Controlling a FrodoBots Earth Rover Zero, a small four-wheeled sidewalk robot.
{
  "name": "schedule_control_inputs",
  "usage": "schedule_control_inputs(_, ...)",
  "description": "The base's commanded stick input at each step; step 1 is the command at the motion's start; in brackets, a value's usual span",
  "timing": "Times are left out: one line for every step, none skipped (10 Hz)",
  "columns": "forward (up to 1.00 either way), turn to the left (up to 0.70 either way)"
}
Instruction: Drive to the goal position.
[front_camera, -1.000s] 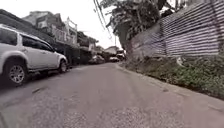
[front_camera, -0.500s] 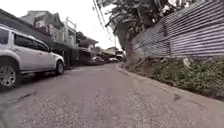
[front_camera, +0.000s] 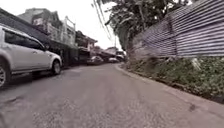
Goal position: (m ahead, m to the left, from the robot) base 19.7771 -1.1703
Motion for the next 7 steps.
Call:
schedule_control_inputs(0.70,0.01)
schedule_control_inputs(0.70,0.01)
schedule_control_inputs(0.70,0.01)
schedule_control_inputs(0.70,0.01)
schedule_control_inputs(0.70,0.01)
schedule_control_inputs(0.70,0.01)
schedule_control_inputs(0.70,0.01)
